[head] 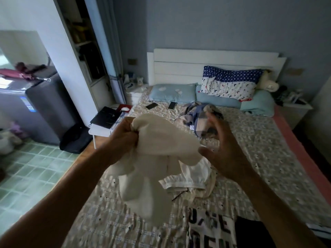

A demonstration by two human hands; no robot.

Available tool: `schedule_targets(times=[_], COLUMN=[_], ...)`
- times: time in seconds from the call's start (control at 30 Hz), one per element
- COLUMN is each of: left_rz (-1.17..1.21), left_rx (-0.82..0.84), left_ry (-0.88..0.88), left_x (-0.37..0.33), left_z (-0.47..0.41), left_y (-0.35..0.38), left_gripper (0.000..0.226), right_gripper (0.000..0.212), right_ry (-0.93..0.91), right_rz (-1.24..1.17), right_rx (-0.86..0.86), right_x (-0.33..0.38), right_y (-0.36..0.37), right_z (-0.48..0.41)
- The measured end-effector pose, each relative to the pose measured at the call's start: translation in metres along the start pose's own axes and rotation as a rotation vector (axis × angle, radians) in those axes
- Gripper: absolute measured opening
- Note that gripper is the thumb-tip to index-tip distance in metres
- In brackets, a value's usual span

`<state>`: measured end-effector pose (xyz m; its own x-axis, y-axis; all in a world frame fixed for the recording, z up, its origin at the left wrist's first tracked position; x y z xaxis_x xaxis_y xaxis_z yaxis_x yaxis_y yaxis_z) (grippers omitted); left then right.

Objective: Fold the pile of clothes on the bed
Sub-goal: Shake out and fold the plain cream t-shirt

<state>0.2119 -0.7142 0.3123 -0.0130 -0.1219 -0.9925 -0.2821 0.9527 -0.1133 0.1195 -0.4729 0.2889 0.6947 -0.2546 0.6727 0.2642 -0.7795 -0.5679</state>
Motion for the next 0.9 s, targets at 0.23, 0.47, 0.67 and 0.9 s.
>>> schedule_targets(times=[0.23, 0.47, 0.67, 0.9], left_rz=[-0.019, -0.385, -0.773, -0.449], left_rx=[0.049, -0.014, 0.159, -0.138], left_ry=[0.026, 0.094, 0.444, 0.595], left_x=[-0.054, -0.062, -0.064, -0.076], left_z=[-0.013, -0.04, -0.02, -0.043], left_y=[0.006, -0.035, 0.001, -0.041], left_gripper=[0.062, 0.067, 0.125, 0.023], right_gripper=[0.074, 0.012, 0.027, 0.068], right_ry=[0.034, 0.224, 0.275, 0.327], right_rz=[-0.151, -0.463, -0.441, -0.958], right_rx=[0.313, 0.019, -0.101, 0.004], right_x=[0.003, 0.048, 0.102, 0.108], right_y=[0.051, 0.025, 0.024, 0.023], right_z=[-0.033, -0.071, -0.124, -0.128])
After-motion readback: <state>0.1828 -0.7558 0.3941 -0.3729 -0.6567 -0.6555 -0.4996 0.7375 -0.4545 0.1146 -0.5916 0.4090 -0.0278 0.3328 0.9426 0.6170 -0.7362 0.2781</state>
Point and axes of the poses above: each hand's wrist, its own z-axis away from the middle knuckle, its own y-axis out of the palm, x = y × z, the point moved 4 cm from there along -z, towards the middle knuckle, and after that the axes turned 8 degrees about -y, right-handed, at the moved point
